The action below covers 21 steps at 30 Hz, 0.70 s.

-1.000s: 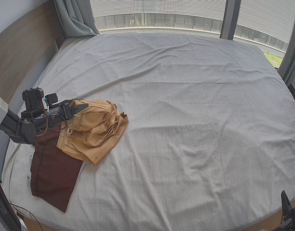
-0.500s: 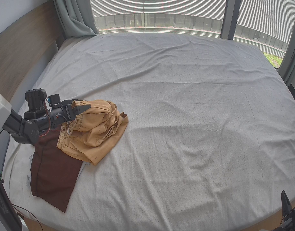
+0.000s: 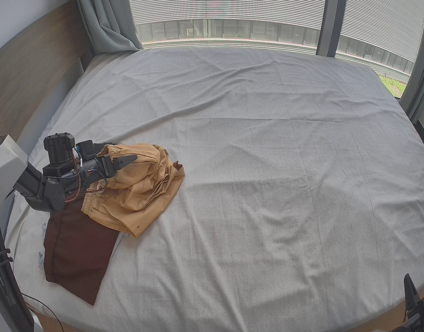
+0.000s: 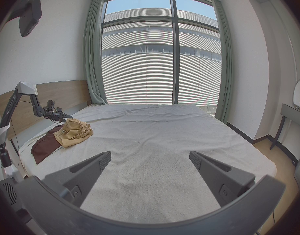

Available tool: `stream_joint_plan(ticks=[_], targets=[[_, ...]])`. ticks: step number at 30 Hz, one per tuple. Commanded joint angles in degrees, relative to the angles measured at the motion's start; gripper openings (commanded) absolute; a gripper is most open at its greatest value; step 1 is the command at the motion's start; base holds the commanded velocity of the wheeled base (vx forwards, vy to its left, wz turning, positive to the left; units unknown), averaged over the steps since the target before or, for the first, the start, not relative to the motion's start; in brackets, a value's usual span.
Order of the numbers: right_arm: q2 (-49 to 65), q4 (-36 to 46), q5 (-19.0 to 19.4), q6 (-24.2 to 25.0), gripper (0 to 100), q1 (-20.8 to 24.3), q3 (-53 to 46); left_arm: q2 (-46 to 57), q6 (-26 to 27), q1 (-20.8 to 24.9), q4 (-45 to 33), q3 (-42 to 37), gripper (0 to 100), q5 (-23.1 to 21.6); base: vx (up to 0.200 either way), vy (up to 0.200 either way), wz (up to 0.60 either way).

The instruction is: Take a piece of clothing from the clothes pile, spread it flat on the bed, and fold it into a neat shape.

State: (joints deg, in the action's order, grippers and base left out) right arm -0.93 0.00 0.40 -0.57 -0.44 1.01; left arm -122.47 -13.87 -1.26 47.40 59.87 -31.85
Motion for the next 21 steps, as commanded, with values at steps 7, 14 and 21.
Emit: stream_joint_plan(ticks=[7,14,21], targets=[[0.57,0.00,0.04,0.05,100,0.00,-1.01,-1.55,0.07,0.11,0.24,0.25,0,-0.05,0.000,0.000,0.00],[0.57,0.00,0.04,-0.04,100,0.00,-1.01,-0.58,-1.51,0.20,0.42,-0.63,0,-0.14,0.000,0.000,0.00],[0.57,0.00,0.04,0.05,100,0.00,-1.01,6.54,-8.63,1.70,4.37,-7.57,0,-1.19,0.000,0.000,0.00]])
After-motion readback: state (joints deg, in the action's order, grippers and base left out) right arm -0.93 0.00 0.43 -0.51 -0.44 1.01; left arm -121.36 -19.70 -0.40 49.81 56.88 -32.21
